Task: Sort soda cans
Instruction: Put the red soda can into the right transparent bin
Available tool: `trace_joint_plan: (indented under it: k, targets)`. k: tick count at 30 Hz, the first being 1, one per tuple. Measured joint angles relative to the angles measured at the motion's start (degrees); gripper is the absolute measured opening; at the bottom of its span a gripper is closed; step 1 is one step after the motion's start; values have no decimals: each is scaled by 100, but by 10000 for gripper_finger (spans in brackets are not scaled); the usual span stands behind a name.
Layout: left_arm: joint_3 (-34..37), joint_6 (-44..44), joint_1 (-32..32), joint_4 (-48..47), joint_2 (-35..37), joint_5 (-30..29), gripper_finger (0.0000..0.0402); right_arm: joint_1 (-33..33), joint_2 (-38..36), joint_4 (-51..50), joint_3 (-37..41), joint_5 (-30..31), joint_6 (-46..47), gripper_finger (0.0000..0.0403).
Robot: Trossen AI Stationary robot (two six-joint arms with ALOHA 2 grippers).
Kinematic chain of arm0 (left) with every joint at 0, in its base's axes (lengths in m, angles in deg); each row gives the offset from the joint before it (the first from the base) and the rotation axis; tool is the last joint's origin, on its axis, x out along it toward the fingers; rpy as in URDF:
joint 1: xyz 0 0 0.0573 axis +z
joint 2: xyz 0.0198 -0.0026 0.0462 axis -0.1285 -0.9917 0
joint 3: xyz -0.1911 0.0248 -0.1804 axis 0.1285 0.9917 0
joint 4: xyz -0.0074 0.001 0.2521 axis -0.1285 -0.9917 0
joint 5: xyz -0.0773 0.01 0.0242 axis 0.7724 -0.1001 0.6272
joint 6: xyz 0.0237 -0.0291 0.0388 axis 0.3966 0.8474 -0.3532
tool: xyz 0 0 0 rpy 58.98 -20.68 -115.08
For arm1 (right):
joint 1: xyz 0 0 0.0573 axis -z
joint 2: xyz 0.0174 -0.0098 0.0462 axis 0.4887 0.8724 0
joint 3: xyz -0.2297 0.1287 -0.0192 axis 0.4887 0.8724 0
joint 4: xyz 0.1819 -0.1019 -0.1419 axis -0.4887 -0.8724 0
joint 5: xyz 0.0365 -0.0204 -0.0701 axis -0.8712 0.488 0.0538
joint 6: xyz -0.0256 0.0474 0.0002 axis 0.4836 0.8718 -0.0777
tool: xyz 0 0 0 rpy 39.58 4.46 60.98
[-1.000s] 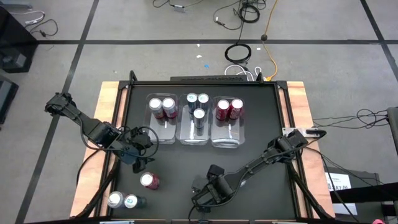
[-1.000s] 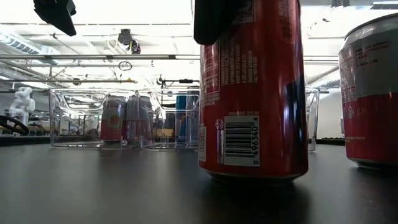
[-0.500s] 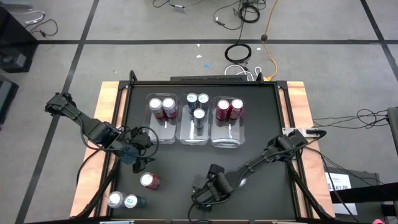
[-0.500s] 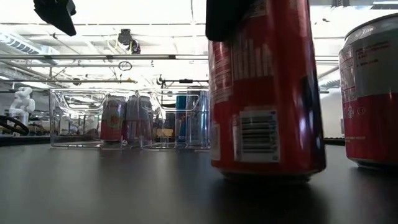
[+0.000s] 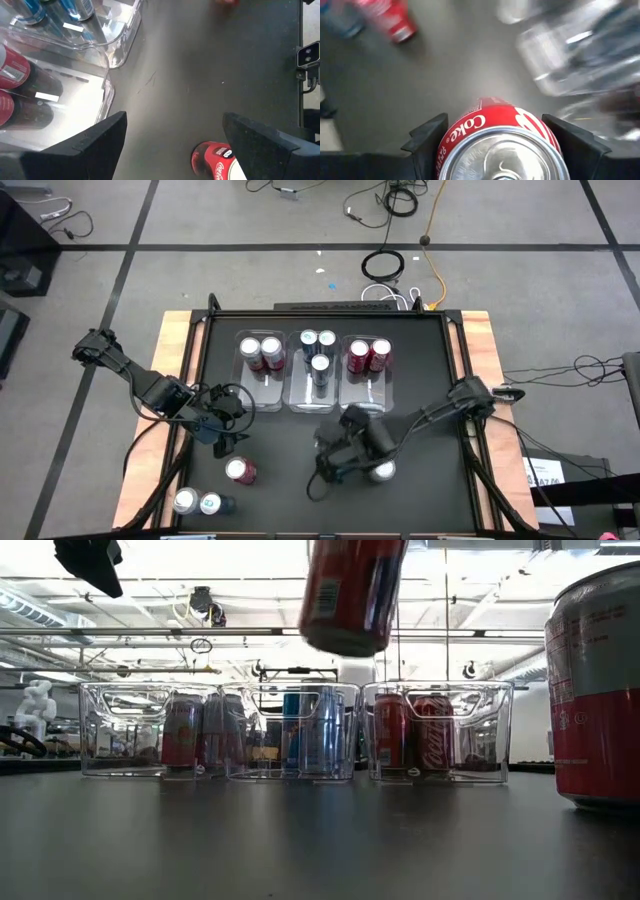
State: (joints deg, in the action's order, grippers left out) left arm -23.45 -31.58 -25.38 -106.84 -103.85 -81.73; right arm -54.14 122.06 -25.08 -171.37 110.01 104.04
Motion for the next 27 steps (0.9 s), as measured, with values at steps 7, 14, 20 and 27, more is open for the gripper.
trace_joint_plan:
  k: [7,14,20,27]
  targets:
    - [-1,-11,-2,-13,0,-1,336,529,-596,-912,-6,760,386,286]
    - [-1,-46,1,-13,0,-256,336,1181,-873,-1820,263,893,661,286]
    - [-4,-40,1,-31,-2,-416,336,1849,-1361,-1317,1801,513,291,286]
    - [-4,-33,1,-10,-2,-435,336,2536,-2394,995,3942,-236,-371,286]
